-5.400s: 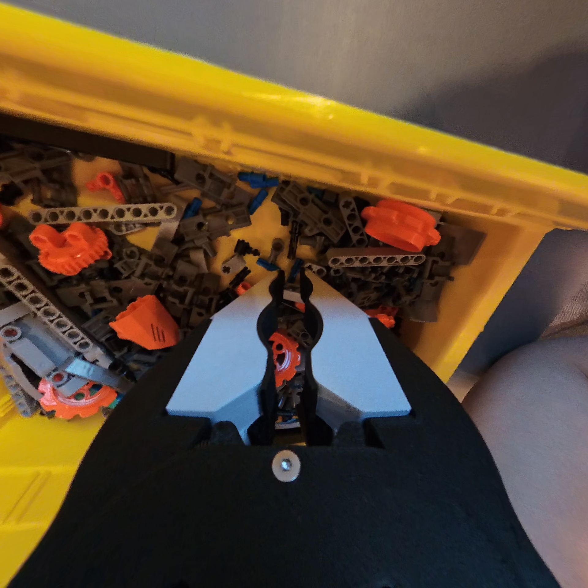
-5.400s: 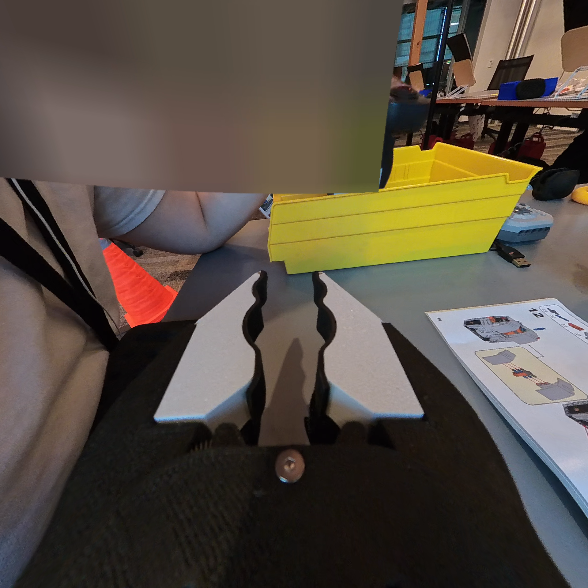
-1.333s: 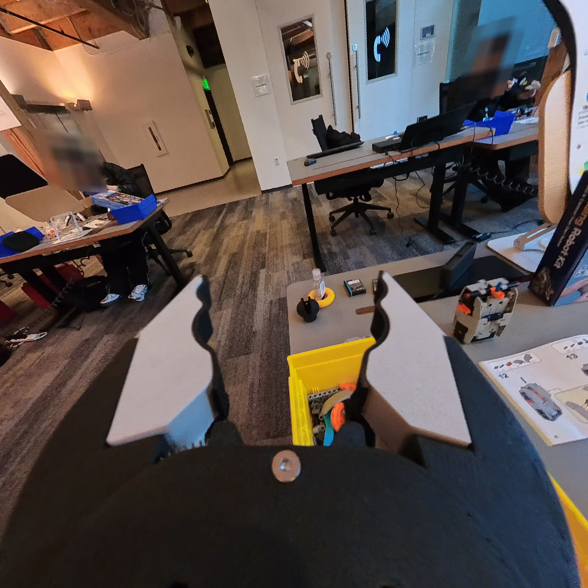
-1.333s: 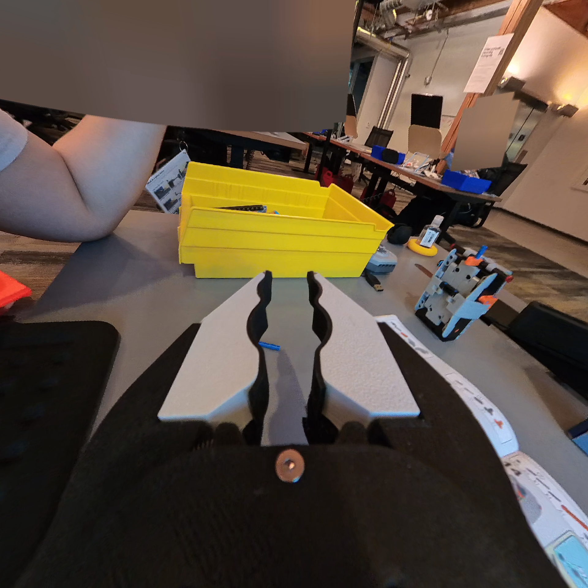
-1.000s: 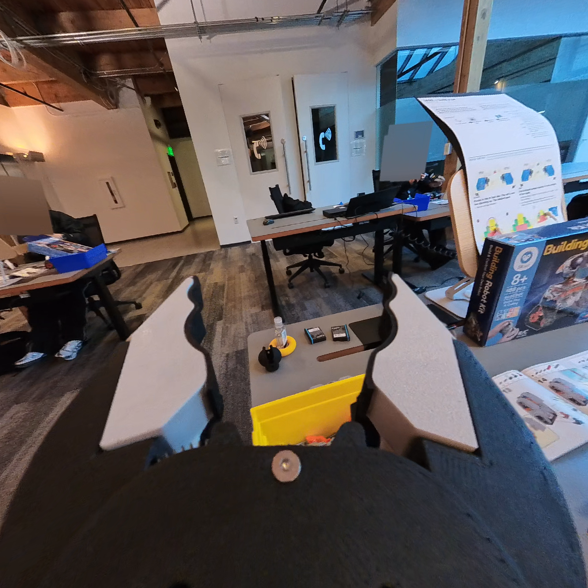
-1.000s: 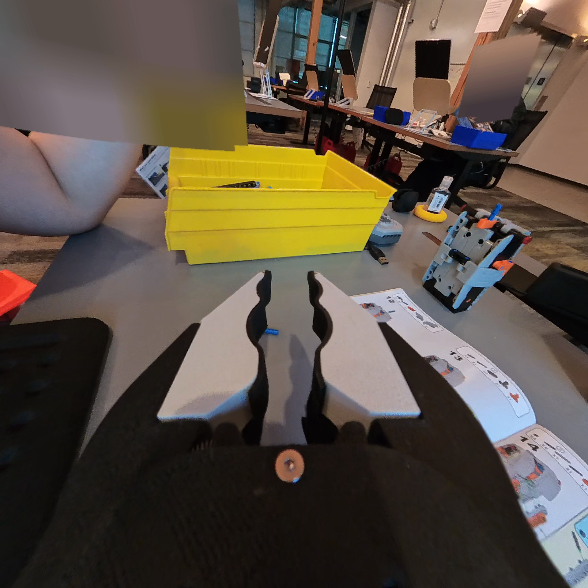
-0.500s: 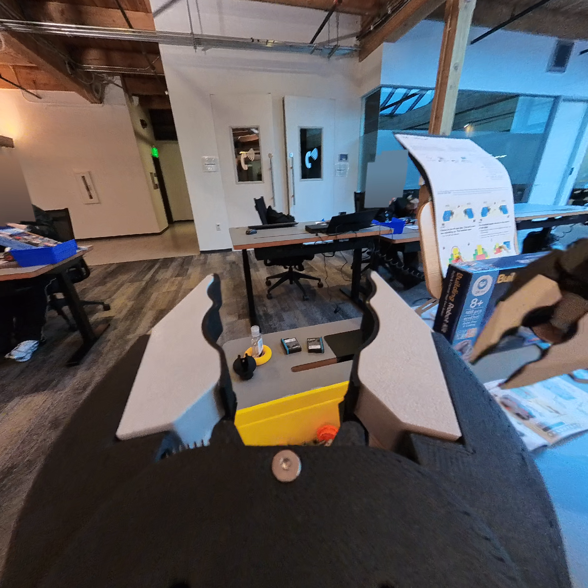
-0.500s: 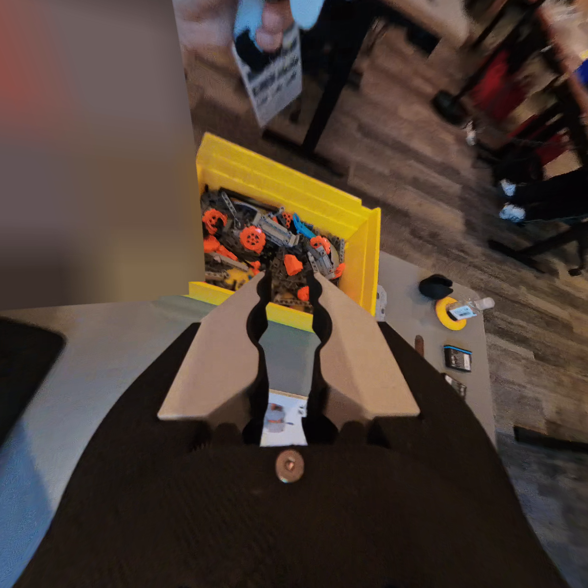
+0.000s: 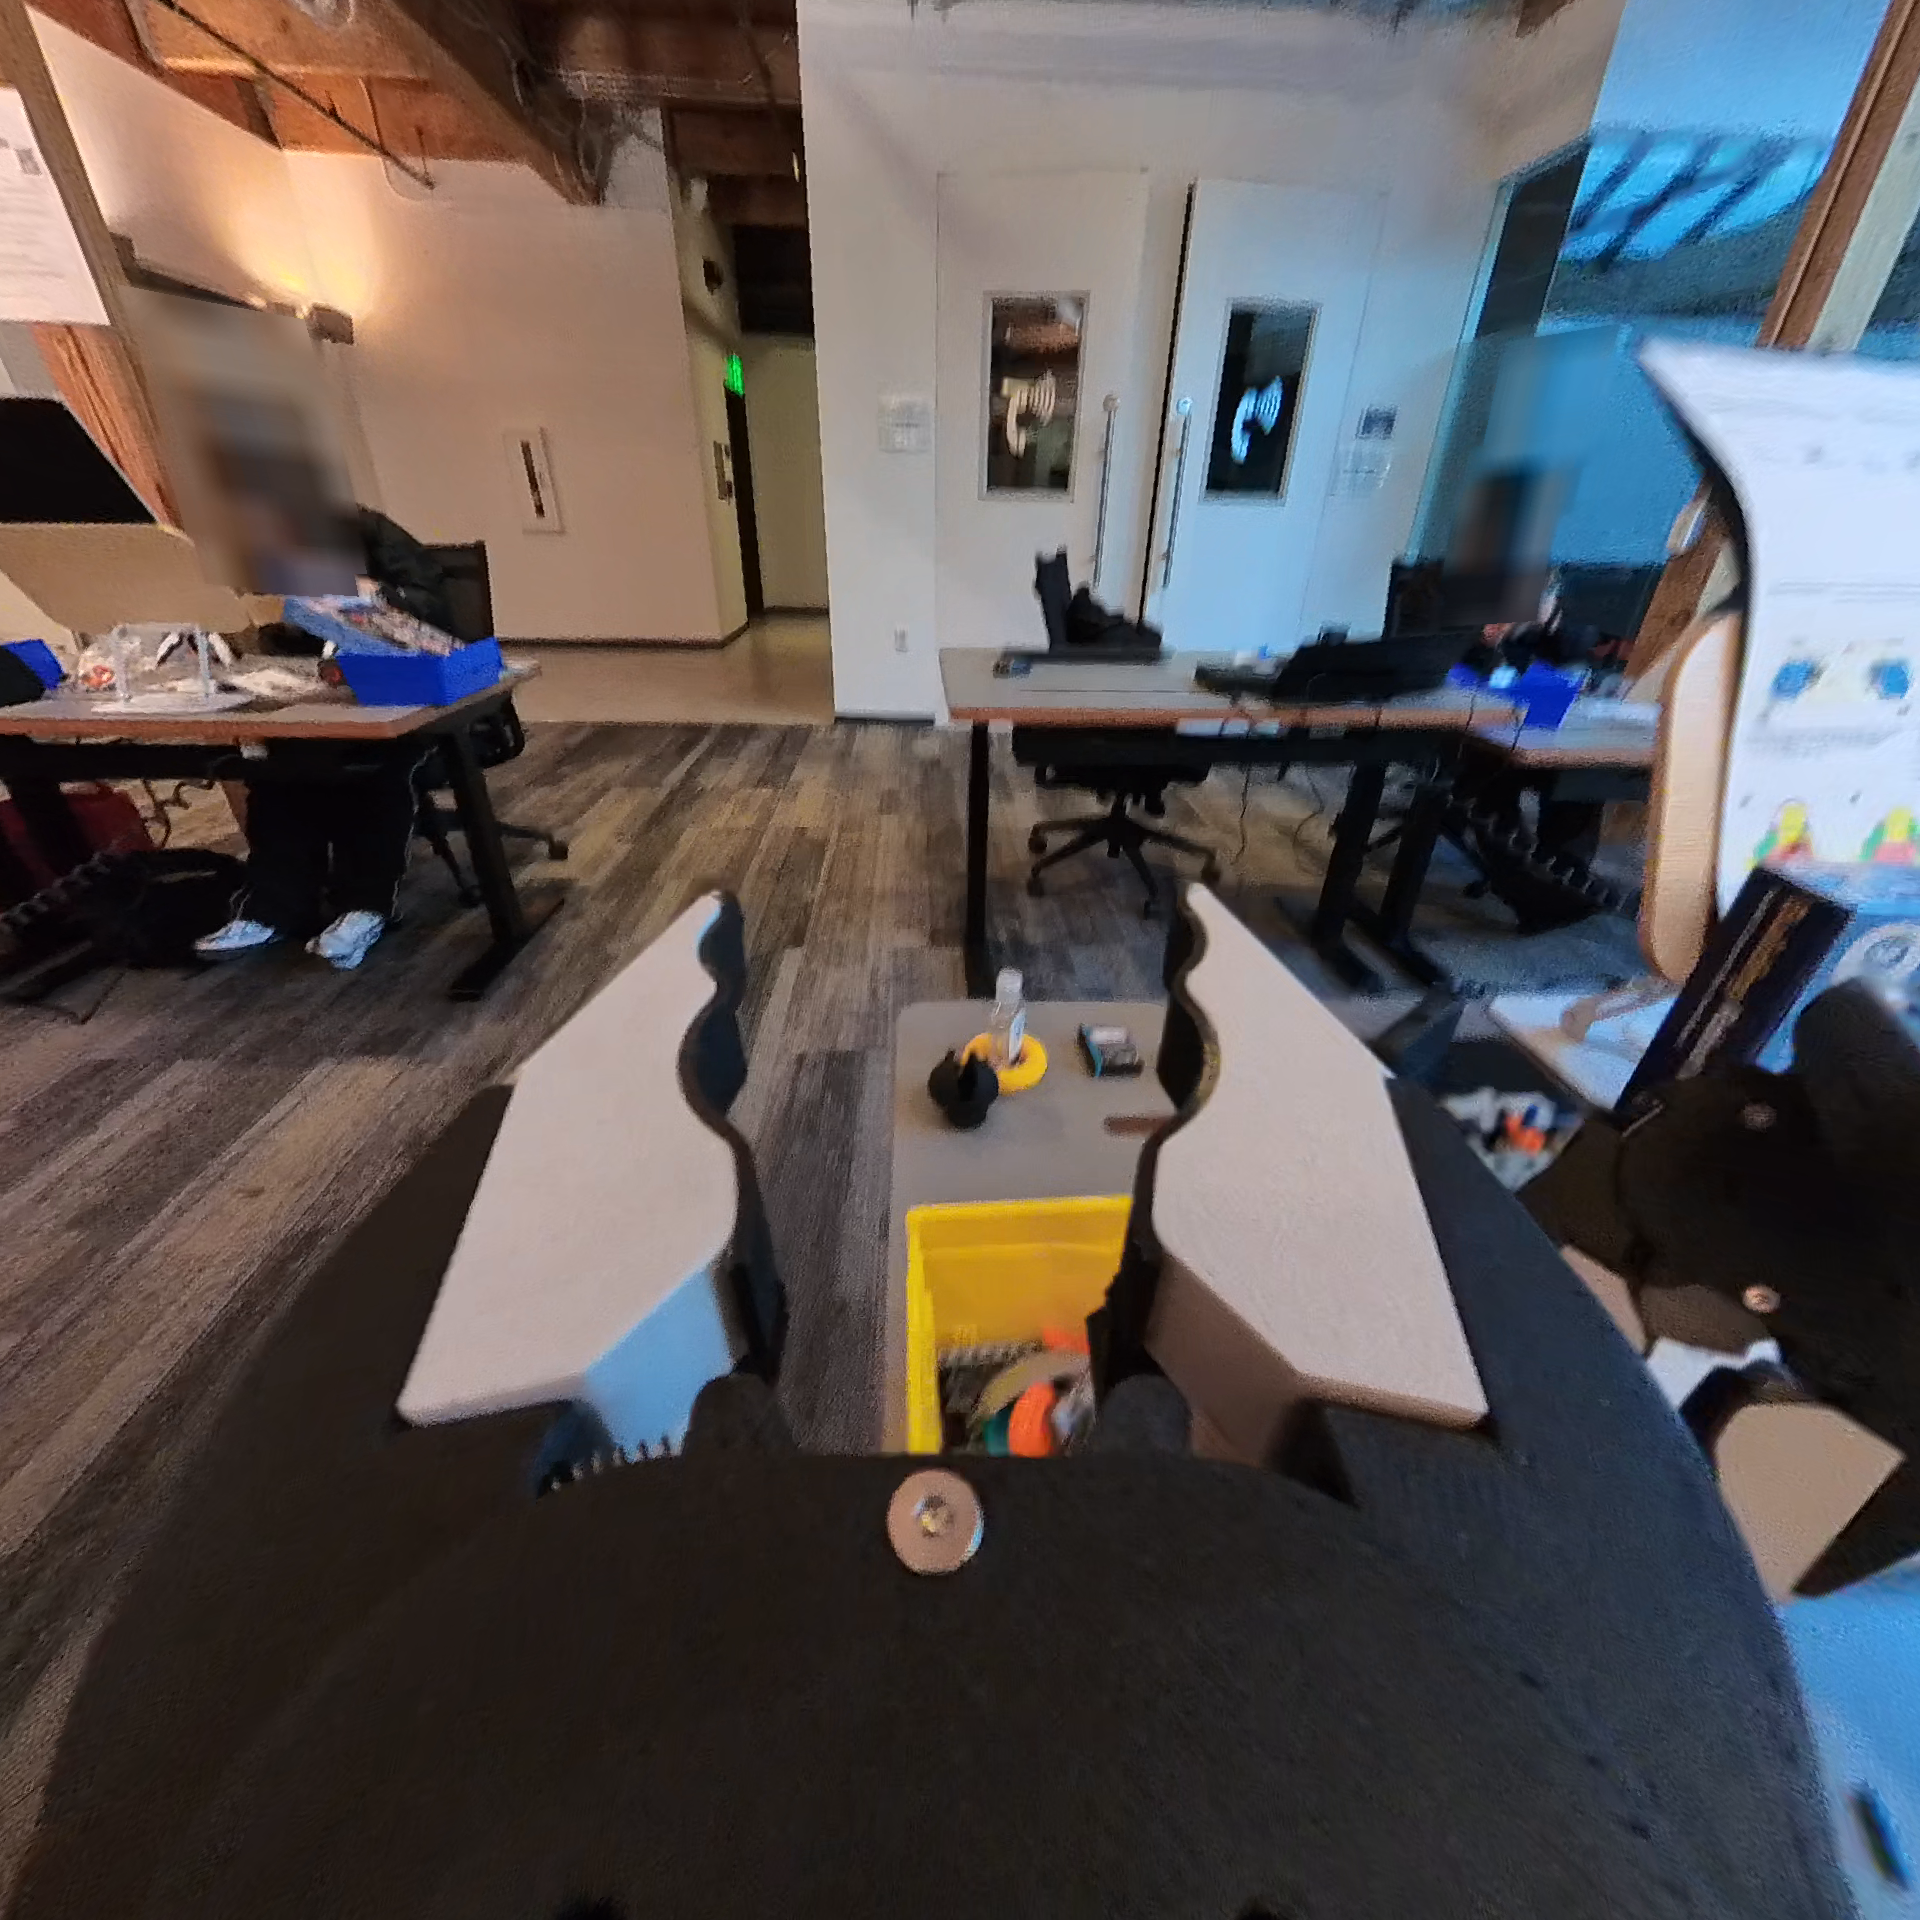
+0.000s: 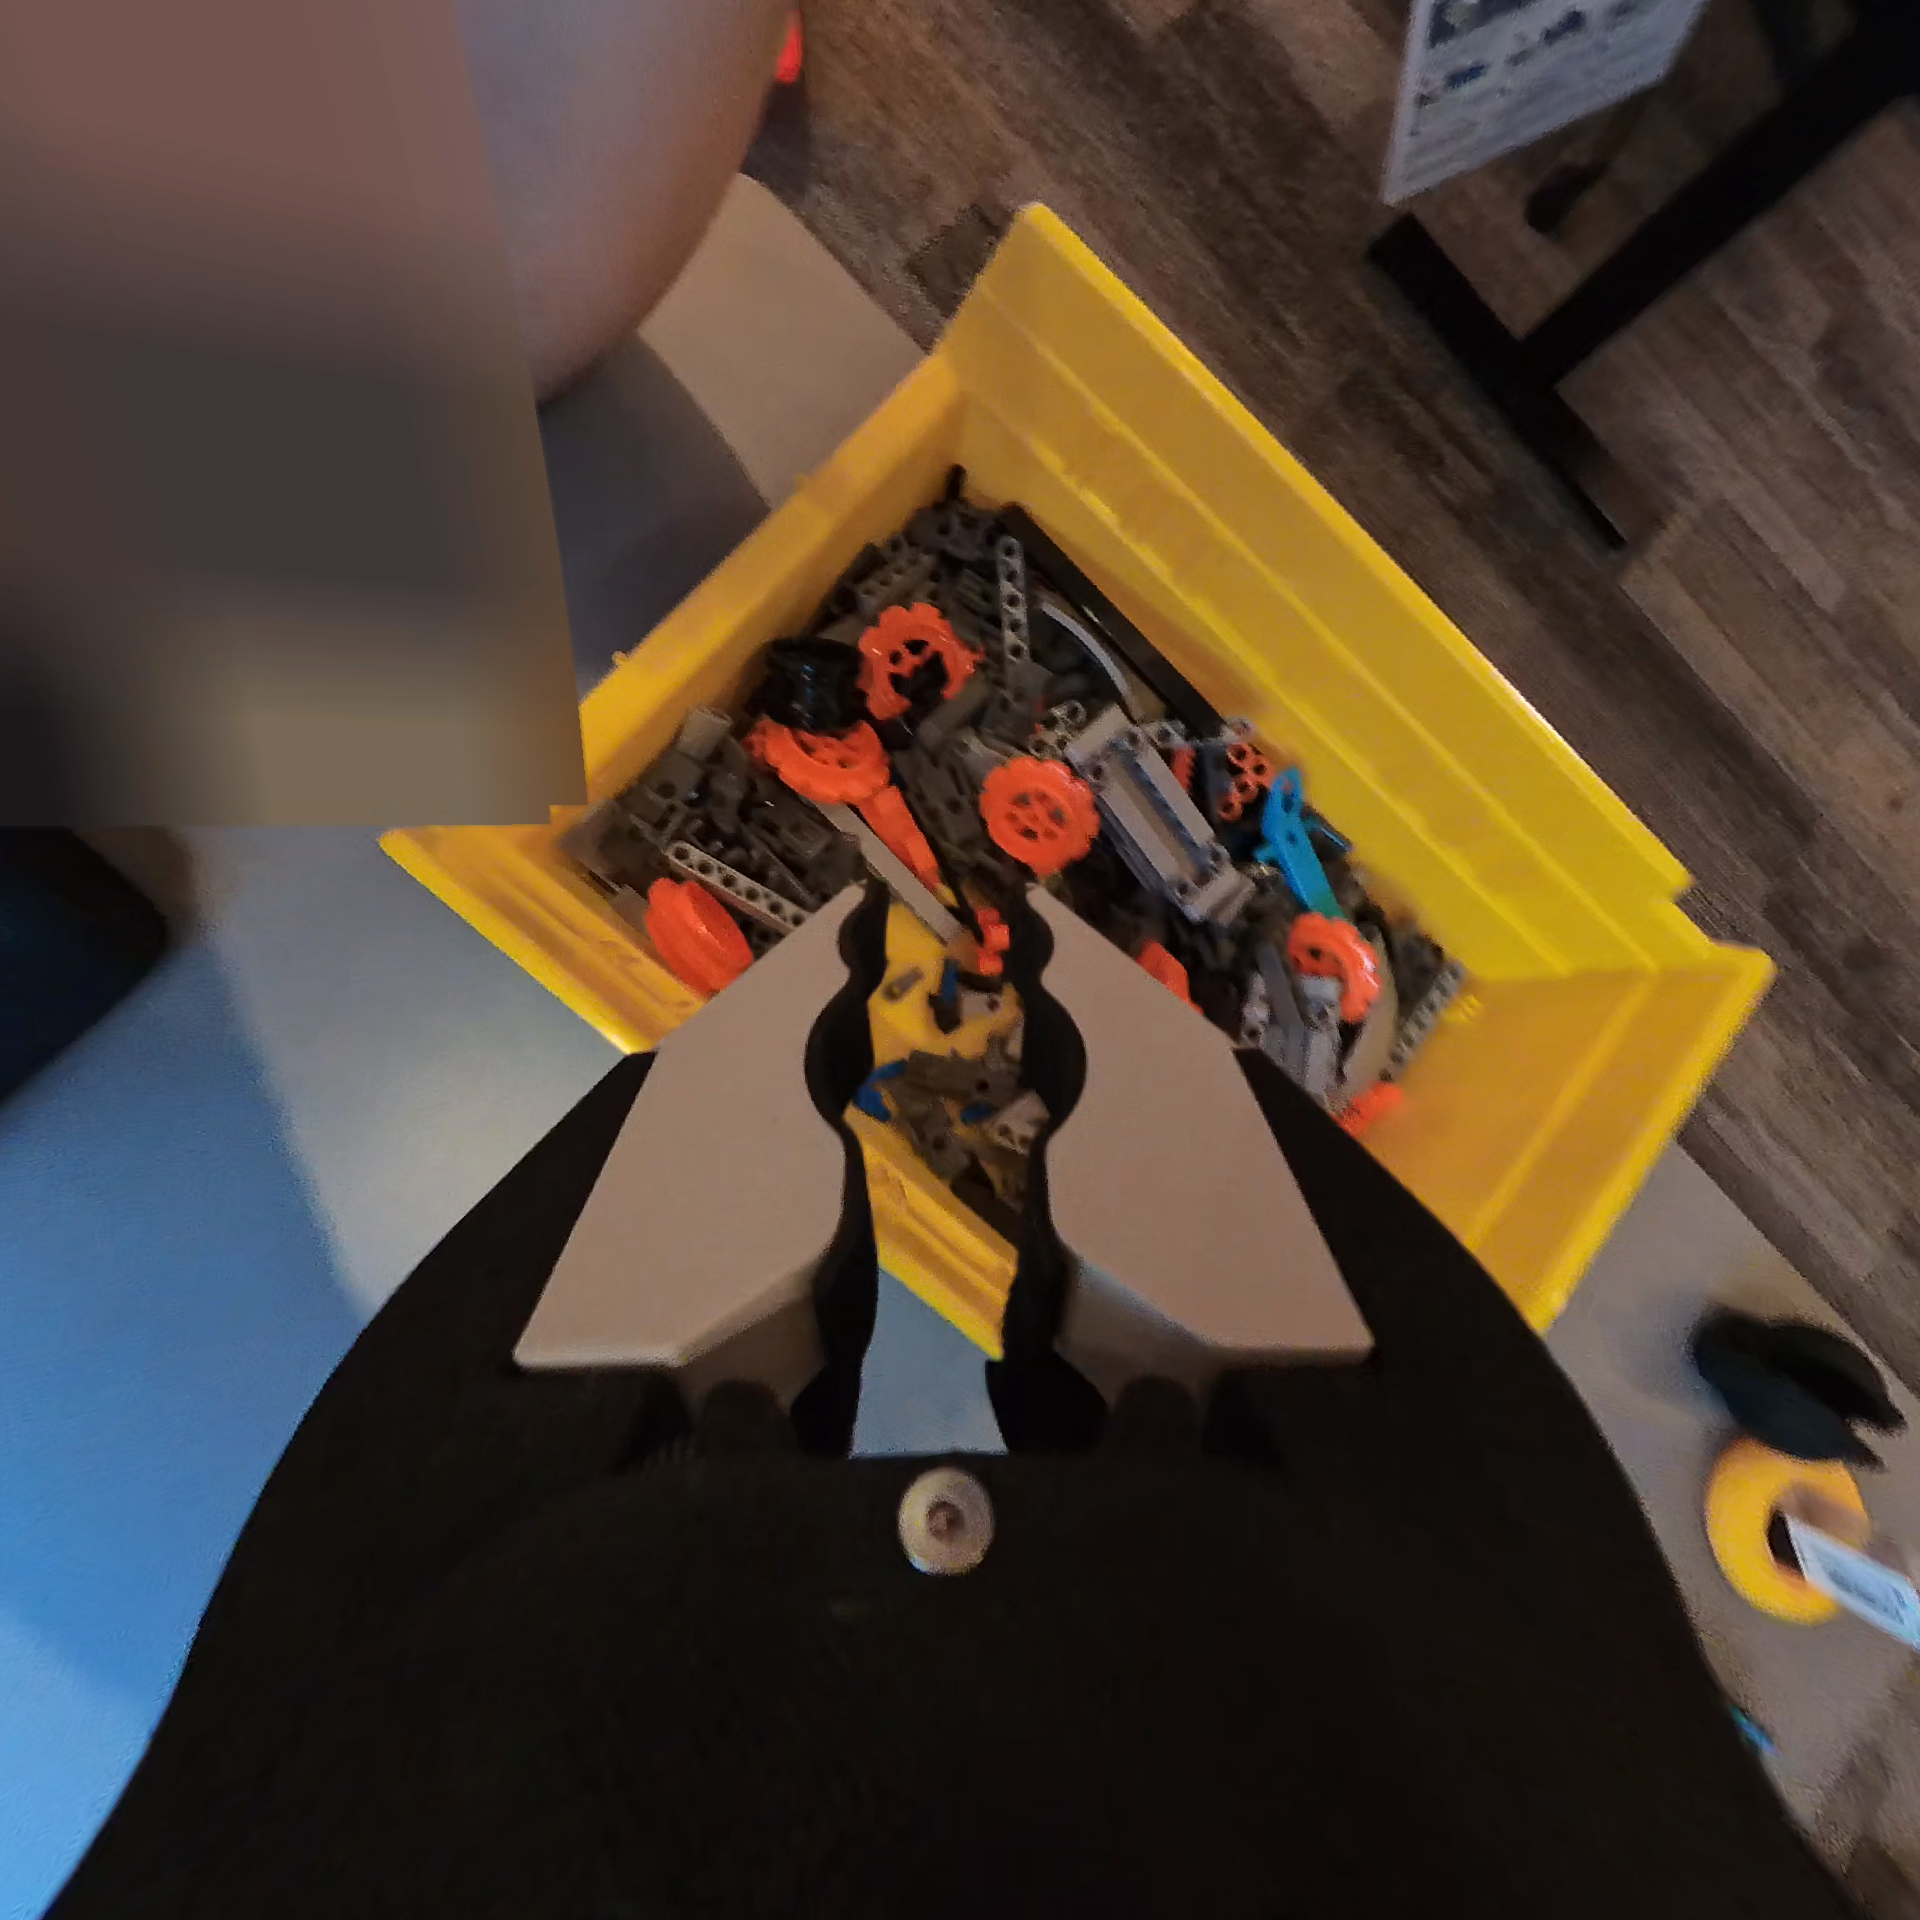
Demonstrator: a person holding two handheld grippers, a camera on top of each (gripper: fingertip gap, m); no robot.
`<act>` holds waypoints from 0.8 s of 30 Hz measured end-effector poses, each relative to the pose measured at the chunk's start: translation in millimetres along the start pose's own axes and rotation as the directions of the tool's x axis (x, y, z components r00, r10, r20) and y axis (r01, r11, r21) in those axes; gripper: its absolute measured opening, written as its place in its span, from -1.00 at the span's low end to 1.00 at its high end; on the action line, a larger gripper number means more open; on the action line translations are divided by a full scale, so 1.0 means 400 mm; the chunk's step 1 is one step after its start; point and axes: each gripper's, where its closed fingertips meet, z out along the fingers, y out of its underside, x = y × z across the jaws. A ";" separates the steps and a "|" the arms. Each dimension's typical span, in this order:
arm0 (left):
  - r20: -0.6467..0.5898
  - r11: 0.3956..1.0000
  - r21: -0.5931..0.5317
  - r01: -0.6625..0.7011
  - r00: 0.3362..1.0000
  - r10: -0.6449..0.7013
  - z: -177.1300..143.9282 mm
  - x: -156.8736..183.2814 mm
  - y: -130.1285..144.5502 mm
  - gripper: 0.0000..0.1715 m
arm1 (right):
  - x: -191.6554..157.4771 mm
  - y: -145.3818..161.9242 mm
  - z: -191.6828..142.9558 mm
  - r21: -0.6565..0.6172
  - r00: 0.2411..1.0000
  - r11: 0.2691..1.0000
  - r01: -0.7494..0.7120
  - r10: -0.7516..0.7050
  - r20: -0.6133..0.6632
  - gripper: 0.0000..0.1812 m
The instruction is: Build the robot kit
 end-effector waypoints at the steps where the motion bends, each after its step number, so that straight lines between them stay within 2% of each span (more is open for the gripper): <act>1: -0.002 0.995 -0.093 -0.031 1.000 0.031 0.000 -0.006 0.036 -0.15 | -0.010 -0.008 0.012 0.009 1.000 1.000 0.016 -0.016 0.026 -0.76; 4: -0.024 0.901 -0.425 -0.093 0.995 0.092 -0.026 -0.023 0.179 -0.32 | -0.031 -0.005 0.037 -0.010 0.994 0.997 0.081 -0.080 0.074 -0.75; 7: -0.030 0.827 -0.547 -0.127 0.991 0.132 -0.041 -0.034 0.242 -0.40 | -0.037 0.012 0.053 -0.053 0.982 0.984 0.170 -0.164 0.094 -0.75; 11: -0.047 0.784 -0.604 -0.145 0.988 0.147 -0.030 -0.019 0.276 -0.38 | -0.046 0.038 0.081 -0.128 0.948 0.948 0.292 -0.269 0.169 -0.74; 14: -0.043 0.783 -0.602 -0.157 0.985 0.164 -0.021 -0.014 0.274 -0.37 | -0.053 0.066 0.102 -0.188 0.902 0.901 0.390 -0.334 0.274 -0.75; 18: 0.028 0.802 -0.585 -0.122 0.985 0.171 -0.031 -0.046 0.255 -0.42 | -0.066 0.093 0.135 -0.218 0.855 0.869 0.444 -0.339 0.392 -0.80; 22: 0.072 0.809 -0.581 -0.086 0.985 0.156 -0.043 -0.074 0.252 -0.41 | -0.094 0.103 0.159 -0.212 0.830 0.871 0.442 -0.308 0.465 -0.80; 24: 0.079 0.807 -0.585 -0.081 0.984 0.157 -0.045 -0.081 0.254 -0.40 | -0.106 0.115 0.166 -0.223 0.810 0.850 0.477 -0.327 0.487 -0.80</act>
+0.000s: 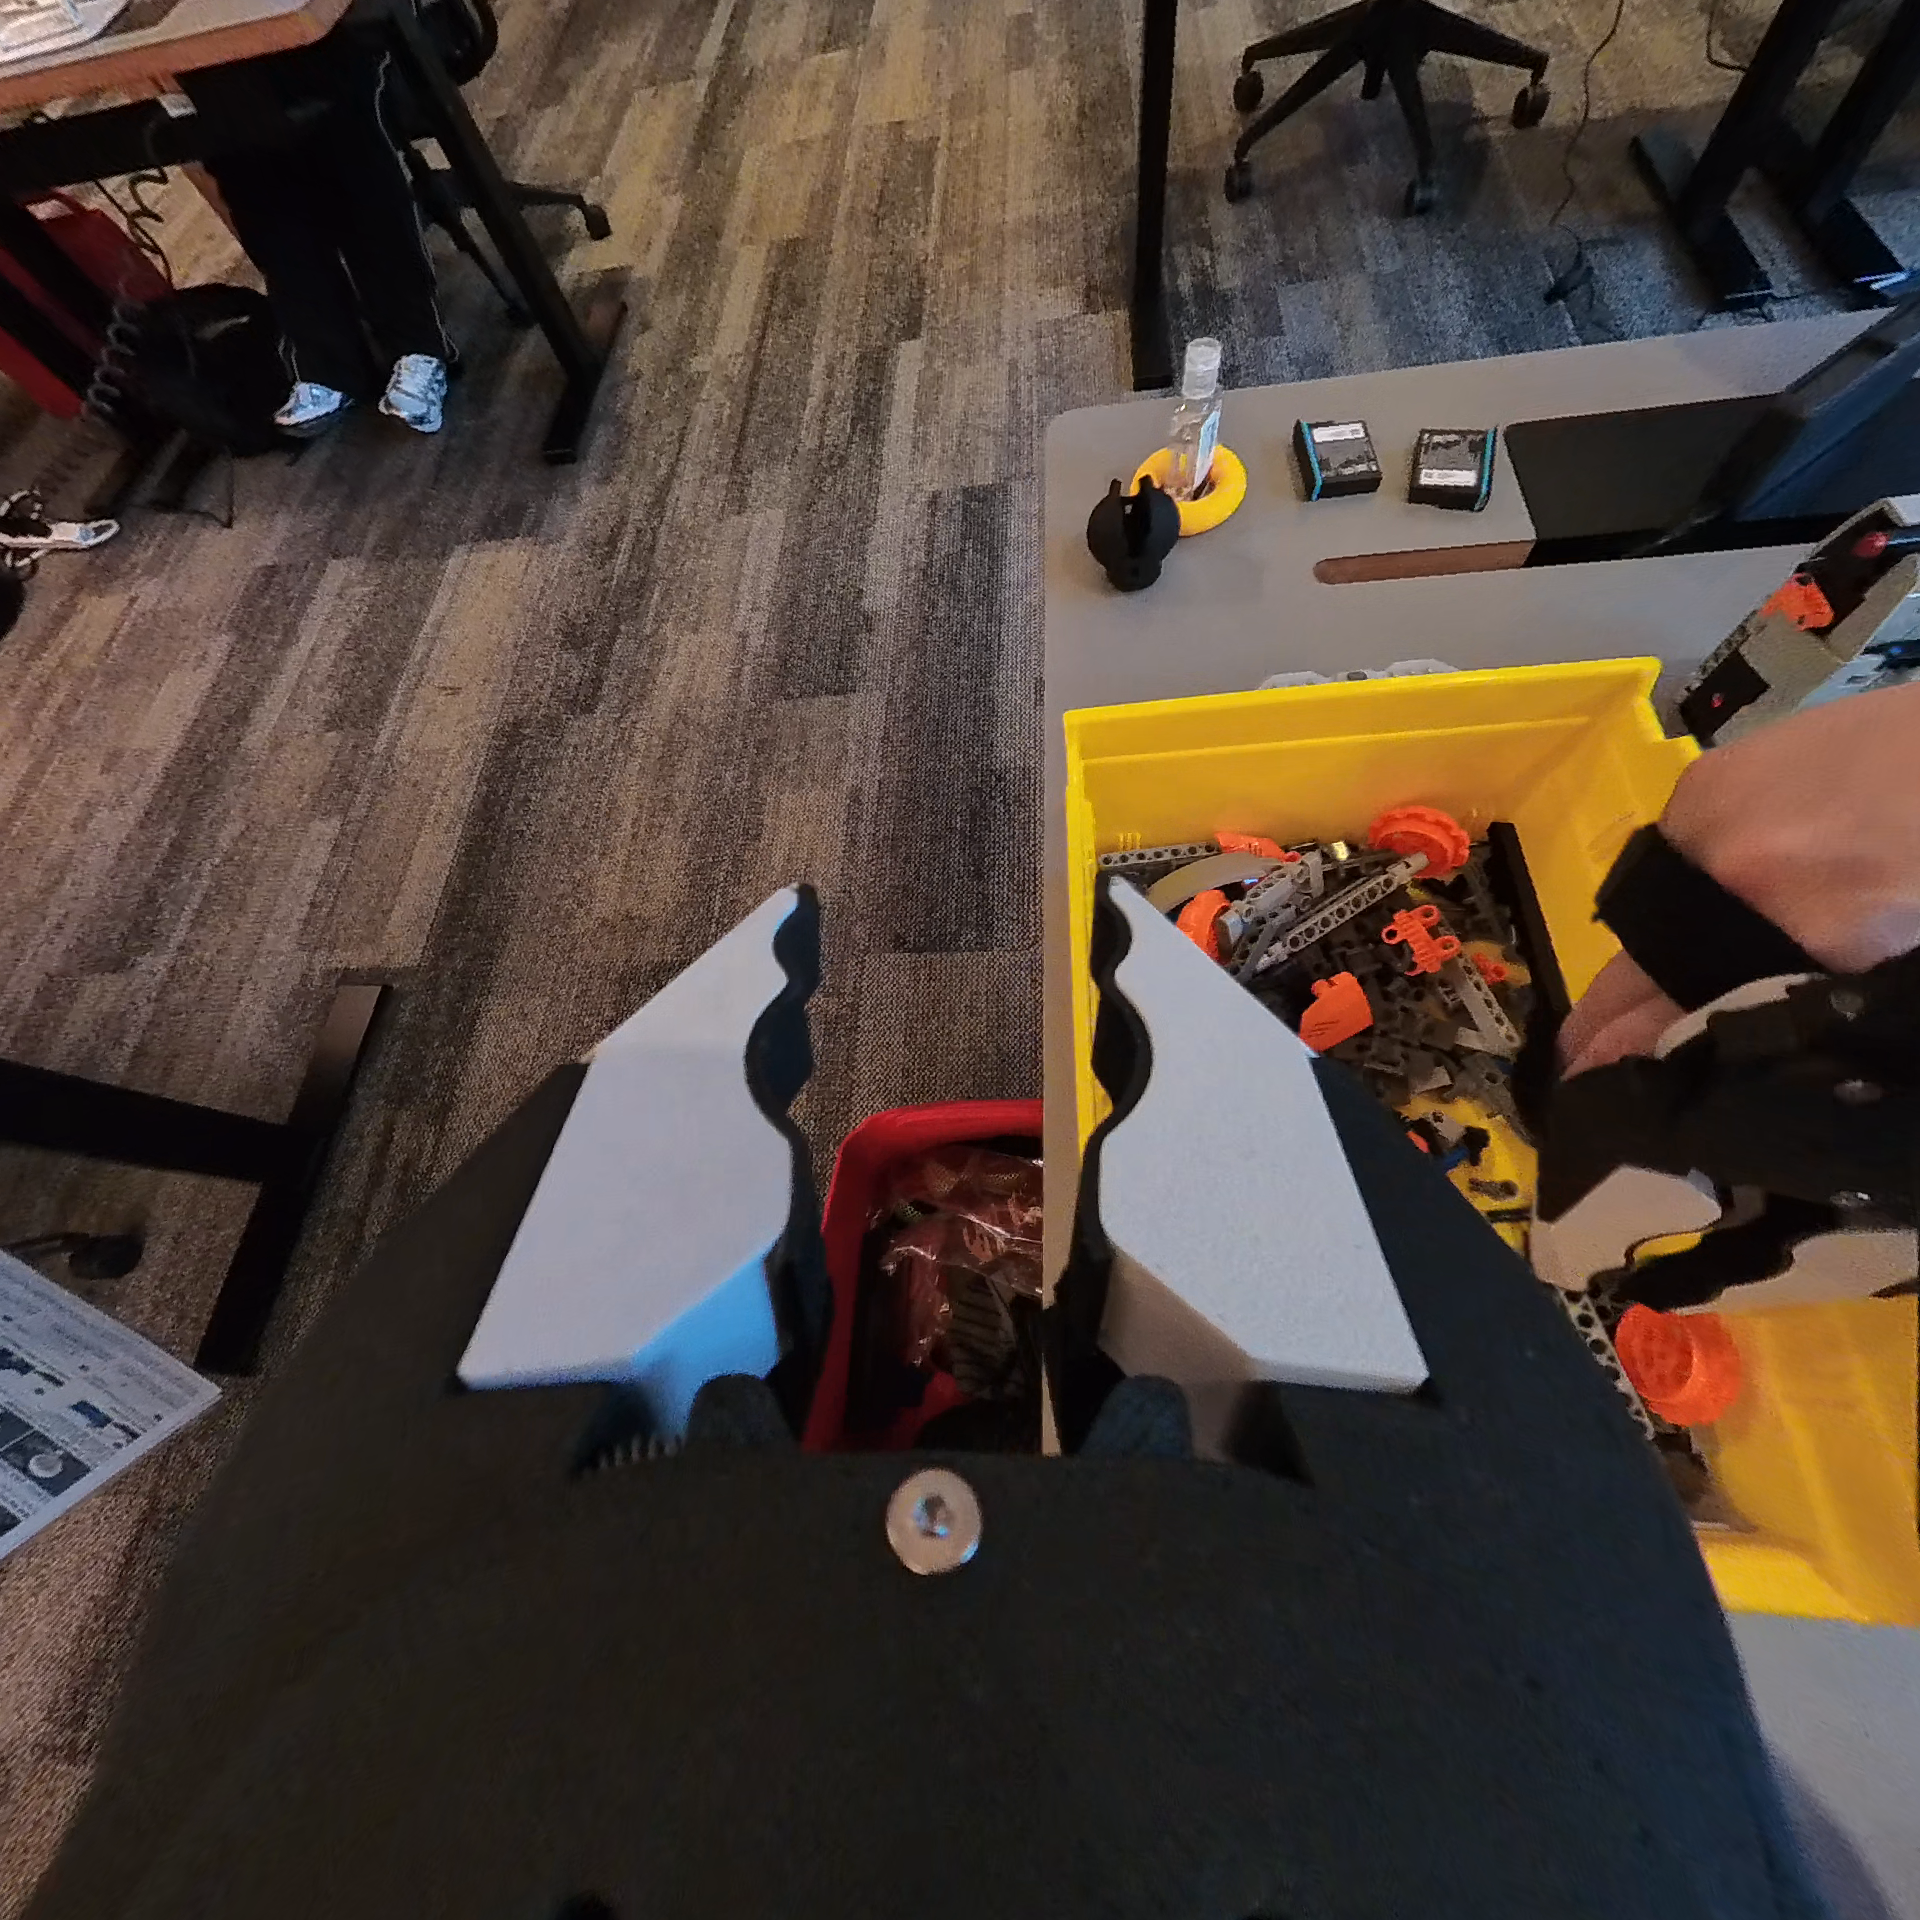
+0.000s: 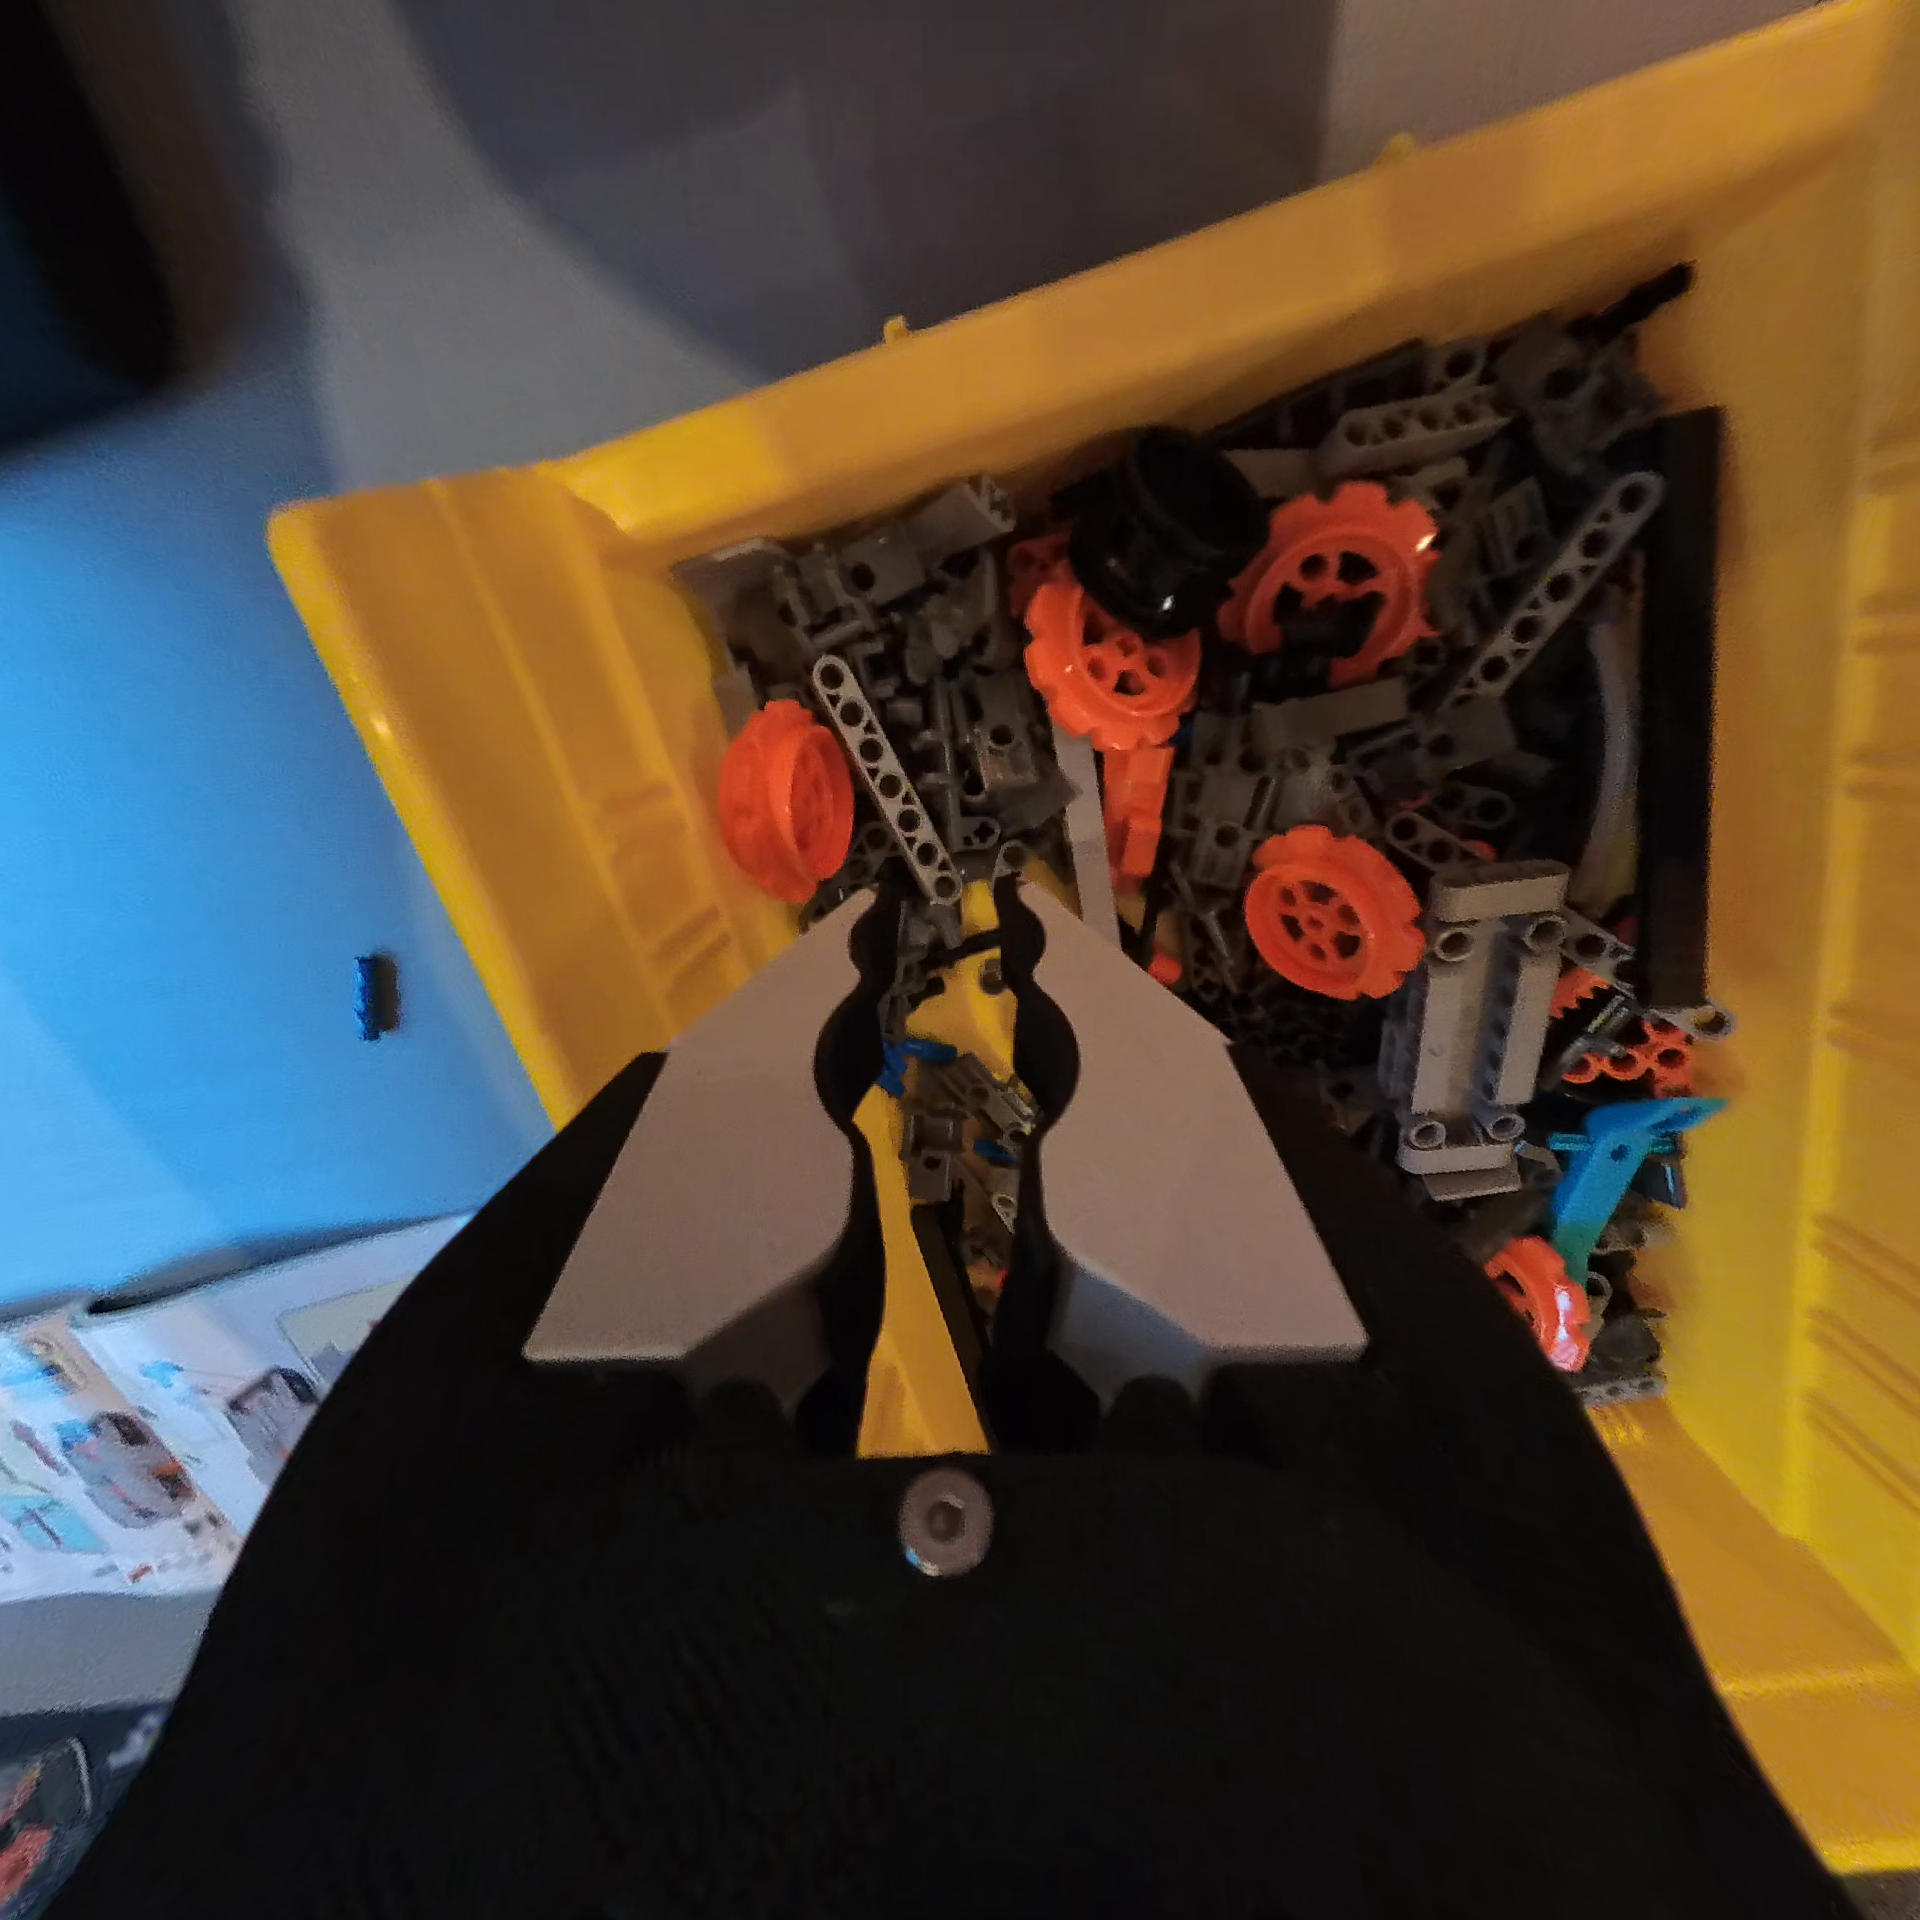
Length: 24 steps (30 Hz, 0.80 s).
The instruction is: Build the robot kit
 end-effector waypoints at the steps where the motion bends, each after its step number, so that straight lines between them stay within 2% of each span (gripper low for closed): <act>1: 0.001 1.000 -0.003 -0.001 1.000 0.001 0.001 -0.001 0.001 -0.40 | -0.001 0.015 0.010 -0.043 1.000 0.999 0.022 -0.022 0.002 -0.80; 3: 0.004 1.000 -0.005 -0.005 1.000 0.005 0.002 0.001 0.001 -0.40 | 0.005 0.045 0.026 -0.105 0.999 0.993 0.050 -0.050 0.006 -0.80; 7: -0.002 1.000 -0.003 -0.024 1.000 0.024 0.002 0.011 -0.002 -0.40 | 0.014 0.058 0.042 -0.084 0.999 0.996 0.031 -0.027 0.047 -0.92; 16: -0.004 1.000 -0.011 -0.028 1.000 0.028 0.009 0.014 -0.001 -0.41 | -0.004 0.063 0.079 -0.109 0.991 0.992 0.069 -0.056 0.118 -0.90; 19: -0.003 0.999 -0.012 -0.033 0.999 0.033 0.010 0.017 -0.002 -0.42 | -0.003 0.068 0.075 -0.126 0.992 0.991 0.053 -0.037 0.122 -0.93; 24: -0.003 0.999 -0.023 -0.047 0.999 0.047 0.014 0.023 0.000 -0.42 | 0.012 0.065 0.038 -0.074 0.996 0.997 -0.024 0.030 0.084 -0.95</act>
